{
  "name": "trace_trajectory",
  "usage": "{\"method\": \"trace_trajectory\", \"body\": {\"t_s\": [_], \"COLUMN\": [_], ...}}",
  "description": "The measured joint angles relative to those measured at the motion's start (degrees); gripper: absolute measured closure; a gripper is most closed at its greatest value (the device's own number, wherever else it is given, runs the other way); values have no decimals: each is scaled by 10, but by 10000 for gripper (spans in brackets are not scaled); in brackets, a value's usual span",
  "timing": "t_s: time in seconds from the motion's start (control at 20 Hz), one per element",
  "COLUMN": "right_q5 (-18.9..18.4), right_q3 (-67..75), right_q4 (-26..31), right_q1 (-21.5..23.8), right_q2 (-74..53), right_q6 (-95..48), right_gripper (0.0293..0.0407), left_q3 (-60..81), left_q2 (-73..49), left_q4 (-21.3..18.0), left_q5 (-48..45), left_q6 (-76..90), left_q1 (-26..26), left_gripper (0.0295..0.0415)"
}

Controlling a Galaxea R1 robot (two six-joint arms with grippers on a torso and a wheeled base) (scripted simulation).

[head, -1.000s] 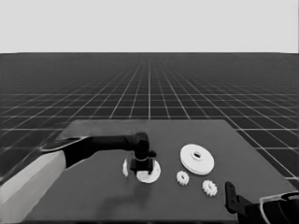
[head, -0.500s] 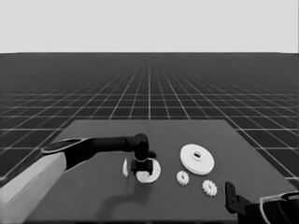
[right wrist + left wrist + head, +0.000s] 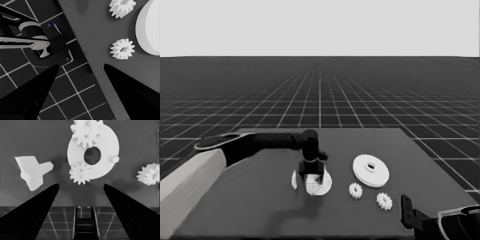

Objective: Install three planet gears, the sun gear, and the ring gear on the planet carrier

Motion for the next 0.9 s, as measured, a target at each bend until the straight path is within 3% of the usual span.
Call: {"method": "trace_trajectory", "body": {"t_s": [0.3,0.35,0.4,0.5,0.6,0.8,0.85,0.9], "right_q5": [0,0,0,0,0,0,-98,-138], "right_q3": [0,0,0,0,0,0,-79,-159], "right_q4": [0,0,0,0,0,0,116,184], "right_q1": [0,0,0,0,0,0,111,155], "right_q2": [0,0,0,0,0,0,80,137], "right_q6": [0,0,0,0,0,0,240,368], "right_gripper": [315,315,315,315,315,315,304,307], "left_q3": [3,211,351,484,531,553,554,555], "left_q2": [0,-153,-364,-566,-632,-661,-663,-664], "left_q4": [-12,16,33,48,54,56,56,56], "left_q5": [0,-205,-330,-446,-487,-505,-506,-507], "left_q6": [-2,275,561,896,1012,1066,1069,1071], "left_q1": [-12,-73,-133,-187,-205,-213,-214,-214], "left_gripper": [326,303,301,317,324,326,326,326]}}
